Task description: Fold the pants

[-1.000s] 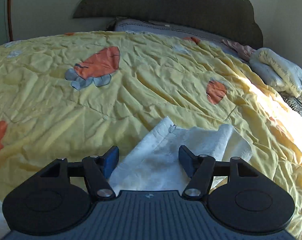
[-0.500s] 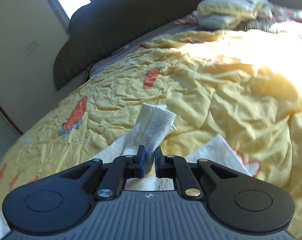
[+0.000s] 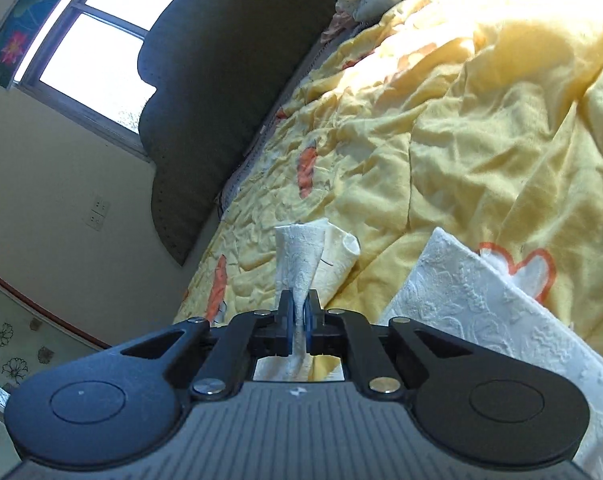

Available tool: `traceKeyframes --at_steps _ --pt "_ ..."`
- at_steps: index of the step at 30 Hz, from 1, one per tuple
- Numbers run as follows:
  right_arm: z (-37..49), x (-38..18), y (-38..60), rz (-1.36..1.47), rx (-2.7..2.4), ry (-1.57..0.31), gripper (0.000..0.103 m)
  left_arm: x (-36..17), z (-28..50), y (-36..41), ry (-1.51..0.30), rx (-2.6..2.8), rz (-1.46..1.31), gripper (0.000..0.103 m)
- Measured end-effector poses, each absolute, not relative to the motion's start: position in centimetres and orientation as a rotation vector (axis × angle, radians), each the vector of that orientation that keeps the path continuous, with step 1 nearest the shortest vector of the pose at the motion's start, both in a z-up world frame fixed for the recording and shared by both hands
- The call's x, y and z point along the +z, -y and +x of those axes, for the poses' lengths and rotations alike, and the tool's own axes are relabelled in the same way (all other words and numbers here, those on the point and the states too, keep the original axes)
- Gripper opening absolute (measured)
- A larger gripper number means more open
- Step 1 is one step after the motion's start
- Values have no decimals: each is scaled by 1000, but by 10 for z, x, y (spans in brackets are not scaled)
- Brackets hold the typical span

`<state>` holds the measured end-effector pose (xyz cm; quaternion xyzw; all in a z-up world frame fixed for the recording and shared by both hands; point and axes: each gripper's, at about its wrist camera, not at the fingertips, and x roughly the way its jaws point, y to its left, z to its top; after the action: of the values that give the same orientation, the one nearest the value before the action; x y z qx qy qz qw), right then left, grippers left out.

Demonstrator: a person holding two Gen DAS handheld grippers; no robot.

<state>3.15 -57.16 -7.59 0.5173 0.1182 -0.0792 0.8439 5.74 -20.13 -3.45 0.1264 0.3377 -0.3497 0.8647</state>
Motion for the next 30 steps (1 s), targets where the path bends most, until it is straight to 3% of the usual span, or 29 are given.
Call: traceKeyframes --at_steps 7,12,15,22,30 --pt "65 -2 568 1004 -36 -267 5 -14 80 185 -721 -637 90 6" --pt "14 54 547 915 68 -8 5 29 67 164 -587 -684 32 6" --pt "-34 30 550 948 -57 -31 5 26 49 167 -611 -790 94 6" --pt "-89 -86 570 1163 -322 -269 6 -21 31 187 -739 -845 228 6" --pt "-105 -81 558 1069 -350 -282 6 -13 15 181 -677 -868 291 6"
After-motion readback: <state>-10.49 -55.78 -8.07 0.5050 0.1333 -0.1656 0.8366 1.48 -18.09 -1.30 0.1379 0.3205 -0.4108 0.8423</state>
